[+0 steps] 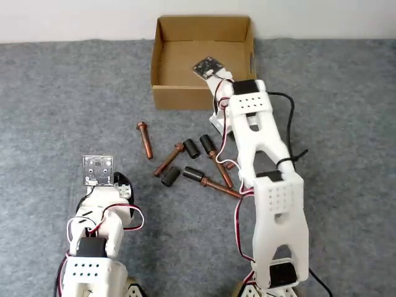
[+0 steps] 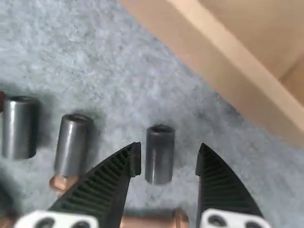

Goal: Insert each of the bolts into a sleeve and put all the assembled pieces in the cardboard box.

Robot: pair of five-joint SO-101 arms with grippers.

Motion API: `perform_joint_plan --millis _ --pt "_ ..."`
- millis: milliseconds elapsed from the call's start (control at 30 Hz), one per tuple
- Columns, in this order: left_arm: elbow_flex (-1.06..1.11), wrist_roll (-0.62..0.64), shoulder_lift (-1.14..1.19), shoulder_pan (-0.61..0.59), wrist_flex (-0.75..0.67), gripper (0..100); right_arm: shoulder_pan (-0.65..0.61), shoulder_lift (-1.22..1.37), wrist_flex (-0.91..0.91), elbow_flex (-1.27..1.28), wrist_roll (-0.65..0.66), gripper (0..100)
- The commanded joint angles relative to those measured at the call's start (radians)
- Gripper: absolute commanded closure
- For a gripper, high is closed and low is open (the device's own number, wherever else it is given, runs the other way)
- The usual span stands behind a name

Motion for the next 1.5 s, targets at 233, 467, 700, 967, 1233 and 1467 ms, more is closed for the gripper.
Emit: perform_joint_plan --millis 233,467,700,967,1233,1467 --pt "-0.004 -0.002 -0.006 -0.008 -0.008 99 0.012 0.183 0.265 -0.465 0.057 80.5" --pt "-0.004 -0.002 -0.006 -0.008 -0.008 99 0.027 0.275 0.348 -0.554 0.06 80.5" --pt "-0.004 -0.002 -0.006 -0.008 -0.008 99 0.021 0.346 0.344 -0.554 0.081 80.7" --pt "-0.004 -0.002 -0.006 -0.008 -0.008 99 0.004 0.369 0.343 -0.555 0.163 98.2" --pt "-0.004 -0.002 -0.006 -0.008 -0.008 99 -0.004 0.34 0.444 -0.657 0.158 98.8" --pt "-0.004 -0.002 -0.006 -0.008 -0.008 99 0.036 0.139 0.455 -0.638 -0.041 98.8"
